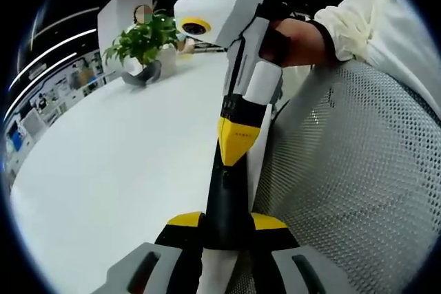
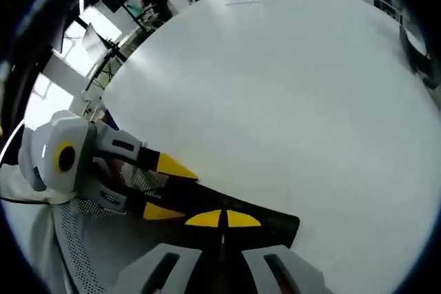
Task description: Press the specified remote control buttons in sequence, fully releasing each button before pressing the next.
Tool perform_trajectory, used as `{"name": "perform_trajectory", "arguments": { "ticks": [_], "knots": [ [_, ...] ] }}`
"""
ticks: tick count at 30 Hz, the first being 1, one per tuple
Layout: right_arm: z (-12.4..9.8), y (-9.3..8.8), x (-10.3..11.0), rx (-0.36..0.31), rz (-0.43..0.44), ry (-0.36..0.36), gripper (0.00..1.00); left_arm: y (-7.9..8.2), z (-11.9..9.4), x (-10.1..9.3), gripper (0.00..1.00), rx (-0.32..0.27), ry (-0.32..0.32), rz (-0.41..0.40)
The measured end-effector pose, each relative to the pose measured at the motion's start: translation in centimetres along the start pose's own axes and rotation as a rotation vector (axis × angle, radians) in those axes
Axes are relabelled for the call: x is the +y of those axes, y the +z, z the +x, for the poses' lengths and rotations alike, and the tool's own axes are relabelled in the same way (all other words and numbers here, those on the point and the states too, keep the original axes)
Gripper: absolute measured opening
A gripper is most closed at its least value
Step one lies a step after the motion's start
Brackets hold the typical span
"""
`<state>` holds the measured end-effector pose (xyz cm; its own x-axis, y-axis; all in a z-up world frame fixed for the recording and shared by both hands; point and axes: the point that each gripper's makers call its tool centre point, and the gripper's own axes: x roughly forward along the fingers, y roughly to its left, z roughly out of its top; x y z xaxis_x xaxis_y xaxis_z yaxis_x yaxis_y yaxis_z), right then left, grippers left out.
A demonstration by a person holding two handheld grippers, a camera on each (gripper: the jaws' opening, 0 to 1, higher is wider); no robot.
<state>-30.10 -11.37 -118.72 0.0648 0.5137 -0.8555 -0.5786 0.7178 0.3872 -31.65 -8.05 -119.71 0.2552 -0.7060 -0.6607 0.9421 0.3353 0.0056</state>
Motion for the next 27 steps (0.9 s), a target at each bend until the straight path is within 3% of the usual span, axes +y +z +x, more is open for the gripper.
{"name": "perform_trajectory", "arguments": {
  "ticks": [5,9,27],
  "knots": [
    [0.22,0.10,0.37,-0.008,-0.019,0.017,0.00,0.03,-0.04,0.00,0.25,-0.006,0.002,0.000],
    [0.22,0.19,0.10,-0.018,0.067,0.063,0.00,-0.05,0.01,0.04,0.25,-0.008,0.002,-0.001],
    [0.27,0.12,0.19,-0.022,0.072,0.082,0.00,0.01,-0.01,-0.07,0.25,-0.017,0.000,-0.005]
  ]
}}
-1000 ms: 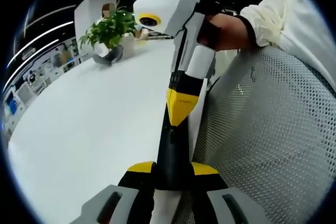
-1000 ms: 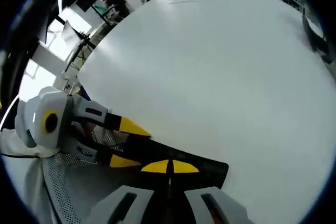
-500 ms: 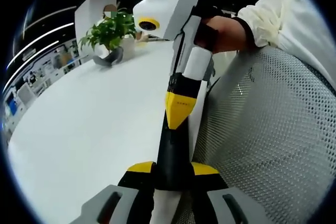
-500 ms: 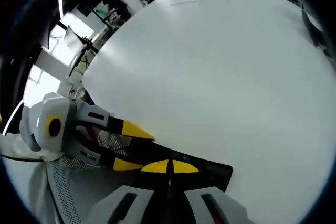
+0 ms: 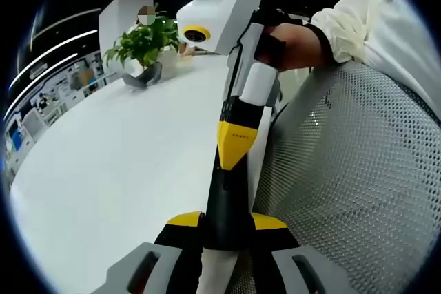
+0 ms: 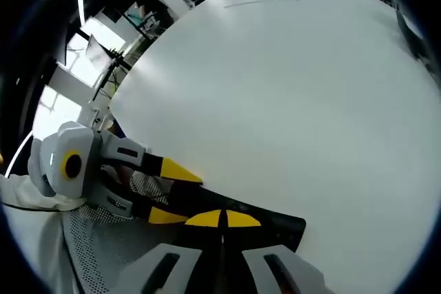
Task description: Press the specified remote control buttons in sequence, fully releasing each button before pressing the next.
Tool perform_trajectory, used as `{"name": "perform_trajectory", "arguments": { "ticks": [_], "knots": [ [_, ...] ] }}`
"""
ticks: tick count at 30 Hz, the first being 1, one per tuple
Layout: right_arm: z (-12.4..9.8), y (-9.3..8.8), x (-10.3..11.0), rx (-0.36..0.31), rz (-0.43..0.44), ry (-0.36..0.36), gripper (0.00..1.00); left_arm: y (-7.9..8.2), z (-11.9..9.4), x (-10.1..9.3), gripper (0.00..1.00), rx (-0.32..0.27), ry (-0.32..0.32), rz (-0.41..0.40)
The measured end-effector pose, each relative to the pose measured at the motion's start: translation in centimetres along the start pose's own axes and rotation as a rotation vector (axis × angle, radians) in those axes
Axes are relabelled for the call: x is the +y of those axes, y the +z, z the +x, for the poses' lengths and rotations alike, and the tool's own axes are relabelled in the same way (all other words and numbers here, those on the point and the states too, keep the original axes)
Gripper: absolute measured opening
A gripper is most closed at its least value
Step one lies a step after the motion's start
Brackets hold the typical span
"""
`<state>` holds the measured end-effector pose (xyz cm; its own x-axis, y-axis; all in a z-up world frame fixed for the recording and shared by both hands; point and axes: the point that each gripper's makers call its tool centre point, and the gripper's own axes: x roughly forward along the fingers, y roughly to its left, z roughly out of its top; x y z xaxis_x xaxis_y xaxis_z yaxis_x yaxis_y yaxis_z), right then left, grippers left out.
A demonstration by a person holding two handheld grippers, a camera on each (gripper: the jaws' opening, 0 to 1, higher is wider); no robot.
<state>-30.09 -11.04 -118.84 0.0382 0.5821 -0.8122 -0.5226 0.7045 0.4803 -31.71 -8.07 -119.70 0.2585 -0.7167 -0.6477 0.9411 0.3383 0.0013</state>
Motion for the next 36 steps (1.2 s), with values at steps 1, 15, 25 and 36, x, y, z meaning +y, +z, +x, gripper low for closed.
{"name": "perform_trajectory", "arguments": {
  "ticks": [1,15,25,36],
  "knots": [
    [0.0,0.0,0.0,0.000,0.007,0.003,0.00,0.0,0.0,0.0,0.25,0.000,0.001,0.001],
    [-0.4,-0.8,0.0,0.048,-0.008,-0.018,0.00,-0.1,0.0,0.0,0.25,-0.004,0.002,0.000],
    [-0.4,-1.5,0.3,0.085,-0.060,-0.047,0.00,0.0,0.0,0.0,0.25,-0.004,0.001,0.003],
    [-0.2,-1.6,0.2,0.094,-0.082,-0.055,0.00,0.0,0.0,-0.1,0.25,-0.005,0.001,0.006]
  ]
}}
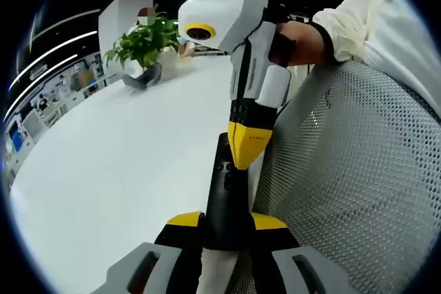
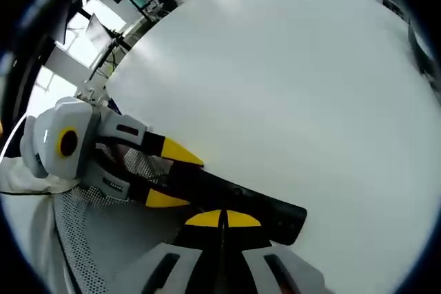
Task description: Press the specified remote control buttons in sequence, fully releasing each button before pressing the next.
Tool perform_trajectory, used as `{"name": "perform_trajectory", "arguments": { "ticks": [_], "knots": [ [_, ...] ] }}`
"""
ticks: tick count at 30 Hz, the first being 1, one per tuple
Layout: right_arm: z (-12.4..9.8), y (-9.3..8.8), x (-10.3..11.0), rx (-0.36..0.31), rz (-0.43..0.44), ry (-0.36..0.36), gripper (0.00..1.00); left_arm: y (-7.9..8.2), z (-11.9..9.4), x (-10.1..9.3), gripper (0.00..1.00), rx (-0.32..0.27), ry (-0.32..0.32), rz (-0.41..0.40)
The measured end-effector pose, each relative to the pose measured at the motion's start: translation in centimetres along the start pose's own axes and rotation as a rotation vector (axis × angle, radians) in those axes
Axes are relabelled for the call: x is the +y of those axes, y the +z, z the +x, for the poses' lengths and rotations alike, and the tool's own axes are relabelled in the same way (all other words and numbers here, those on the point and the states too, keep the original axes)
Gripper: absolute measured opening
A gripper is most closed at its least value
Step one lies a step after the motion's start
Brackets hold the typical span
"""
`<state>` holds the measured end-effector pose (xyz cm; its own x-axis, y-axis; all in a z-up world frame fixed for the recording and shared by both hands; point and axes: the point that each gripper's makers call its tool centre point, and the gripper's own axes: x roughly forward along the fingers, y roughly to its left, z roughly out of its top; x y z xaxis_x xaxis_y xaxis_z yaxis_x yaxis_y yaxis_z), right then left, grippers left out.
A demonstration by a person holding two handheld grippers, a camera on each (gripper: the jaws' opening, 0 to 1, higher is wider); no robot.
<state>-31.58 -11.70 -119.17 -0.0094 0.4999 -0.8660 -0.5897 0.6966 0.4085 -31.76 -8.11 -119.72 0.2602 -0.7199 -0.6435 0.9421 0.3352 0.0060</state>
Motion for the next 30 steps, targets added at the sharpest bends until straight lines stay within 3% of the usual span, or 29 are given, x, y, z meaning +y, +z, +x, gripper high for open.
{"name": "perform_trajectory", "arguments": {
  "ticks": [21,30],
  "knots": [
    [0.06,-0.07,0.14,-0.001,-0.029,-0.006,0.00,-0.06,0.00,0.03,0.25,-0.001,-0.002,0.006],
    [0.20,-0.18,0.29,0.011,-0.136,-0.070,0.00,-0.02,0.00,0.04,0.25,0.001,-0.001,0.009]
  ]
}}
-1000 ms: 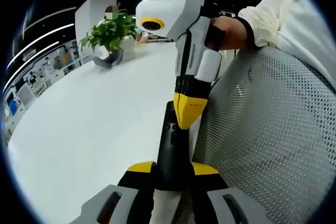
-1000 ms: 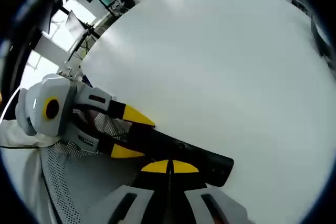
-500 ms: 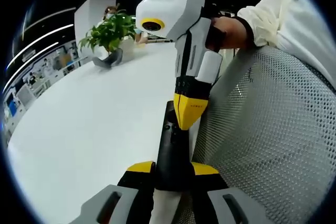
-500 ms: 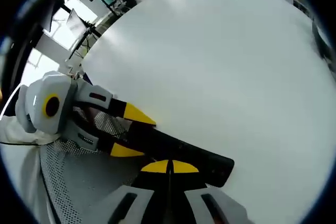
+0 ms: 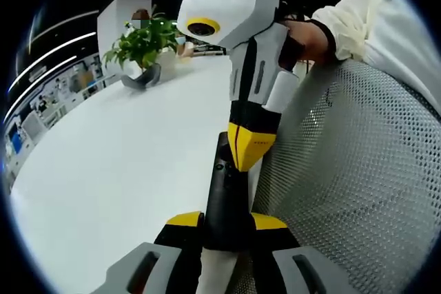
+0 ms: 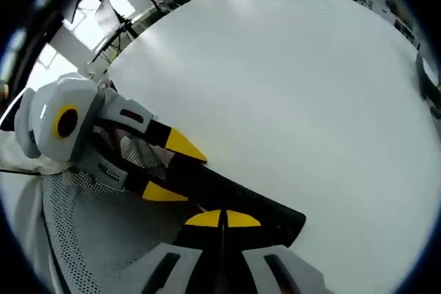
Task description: Press the specified remote control buttons in sequence, fully releasing each button before pressing the next.
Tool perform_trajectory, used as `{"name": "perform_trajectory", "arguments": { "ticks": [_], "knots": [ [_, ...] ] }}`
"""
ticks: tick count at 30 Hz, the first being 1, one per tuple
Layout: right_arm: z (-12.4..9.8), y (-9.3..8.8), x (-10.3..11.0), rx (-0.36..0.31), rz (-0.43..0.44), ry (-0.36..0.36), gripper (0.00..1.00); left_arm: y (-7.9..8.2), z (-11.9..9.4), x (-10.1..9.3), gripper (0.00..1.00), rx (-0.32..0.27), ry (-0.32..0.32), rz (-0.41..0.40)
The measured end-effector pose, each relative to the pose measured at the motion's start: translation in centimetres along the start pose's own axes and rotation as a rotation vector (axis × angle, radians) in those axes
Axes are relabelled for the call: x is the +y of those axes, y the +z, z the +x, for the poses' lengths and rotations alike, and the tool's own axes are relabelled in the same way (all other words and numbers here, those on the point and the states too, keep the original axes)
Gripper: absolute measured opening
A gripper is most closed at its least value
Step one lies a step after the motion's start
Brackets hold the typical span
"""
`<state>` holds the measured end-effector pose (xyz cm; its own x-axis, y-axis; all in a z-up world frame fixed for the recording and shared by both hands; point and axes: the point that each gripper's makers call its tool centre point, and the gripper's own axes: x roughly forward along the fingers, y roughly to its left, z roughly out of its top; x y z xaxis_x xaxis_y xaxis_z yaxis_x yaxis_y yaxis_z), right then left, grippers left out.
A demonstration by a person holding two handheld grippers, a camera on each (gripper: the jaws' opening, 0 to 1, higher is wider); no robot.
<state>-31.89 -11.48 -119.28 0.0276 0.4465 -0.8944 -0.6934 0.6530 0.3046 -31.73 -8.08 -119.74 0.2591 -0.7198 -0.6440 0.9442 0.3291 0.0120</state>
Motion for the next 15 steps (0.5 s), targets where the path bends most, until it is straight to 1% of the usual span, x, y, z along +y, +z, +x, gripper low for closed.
{"name": "perform_trajectory", "arguments": {
  "ticks": [3,6,7,9,11,12,15],
  "knots": [
    [0.05,0.00,-0.09,0.011,-0.011,-0.003,0.00,0.00,0.01,0.00,0.25,0.000,0.000,0.000],
    [0.13,-0.06,-0.11,0.026,0.001,0.006,0.00,0.02,0.03,-0.01,0.25,0.000,0.000,0.000],
    [0.18,-0.16,-0.02,0.041,0.048,0.025,0.00,0.02,0.03,0.00,0.25,0.001,0.000,0.000],
    [0.19,-0.09,-0.03,0.043,0.100,0.047,0.00,0.03,0.04,-0.01,0.25,0.001,-0.001,0.000],
    [0.04,-0.12,-0.20,0.023,0.107,0.056,0.00,0.03,0.04,-0.02,0.25,0.001,0.000,0.001],
    [-0.04,-0.17,-0.14,0.002,0.118,0.062,0.00,0.03,0.04,-0.02,0.25,0.002,0.001,0.001],
    [0.03,-0.10,-0.02,0.007,0.115,0.061,0.00,0.03,0.04,-0.02,0.25,0.002,0.001,0.001]
  ]
}}
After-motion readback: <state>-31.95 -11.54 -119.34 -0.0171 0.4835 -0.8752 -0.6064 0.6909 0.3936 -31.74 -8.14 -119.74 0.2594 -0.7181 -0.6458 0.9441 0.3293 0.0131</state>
